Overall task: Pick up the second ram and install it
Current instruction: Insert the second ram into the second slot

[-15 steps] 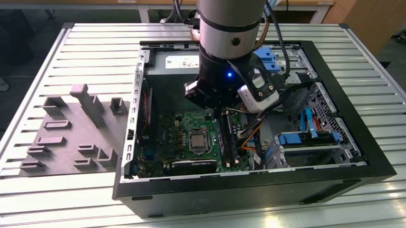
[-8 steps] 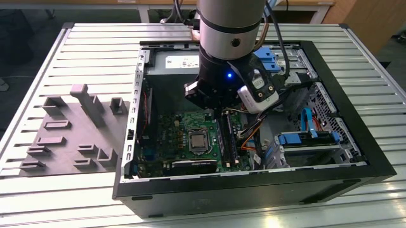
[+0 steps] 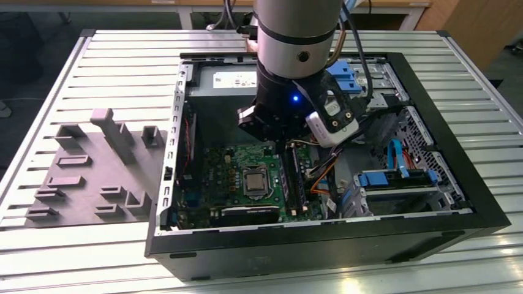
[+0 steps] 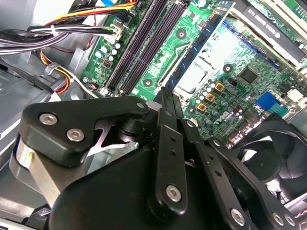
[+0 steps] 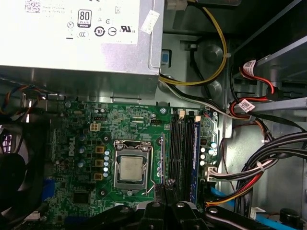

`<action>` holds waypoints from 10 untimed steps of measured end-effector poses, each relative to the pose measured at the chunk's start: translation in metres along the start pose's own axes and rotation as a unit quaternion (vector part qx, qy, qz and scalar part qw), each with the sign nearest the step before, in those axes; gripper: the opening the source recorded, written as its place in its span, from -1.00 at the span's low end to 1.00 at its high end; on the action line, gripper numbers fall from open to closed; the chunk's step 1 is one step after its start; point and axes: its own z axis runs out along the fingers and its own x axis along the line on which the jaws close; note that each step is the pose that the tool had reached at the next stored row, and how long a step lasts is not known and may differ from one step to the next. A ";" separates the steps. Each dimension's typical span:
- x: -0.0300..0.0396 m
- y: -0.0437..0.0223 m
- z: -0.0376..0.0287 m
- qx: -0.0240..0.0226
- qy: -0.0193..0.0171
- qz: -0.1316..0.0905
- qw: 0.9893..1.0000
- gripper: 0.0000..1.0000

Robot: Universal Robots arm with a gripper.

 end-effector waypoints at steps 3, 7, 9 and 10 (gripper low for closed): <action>-0.0001 0.0000 0.0006 0.000 0.000 0.000 1.000 -0.76; -0.0004 -0.0001 0.0012 0.000 0.000 0.001 1.000 -0.76; -0.0006 -0.0001 0.0016 0.000 0.000 0.001 1.000 -0.76; -0.0007 -0.0001 0.0019 0.000 0.000 0.001 1.000 -0.76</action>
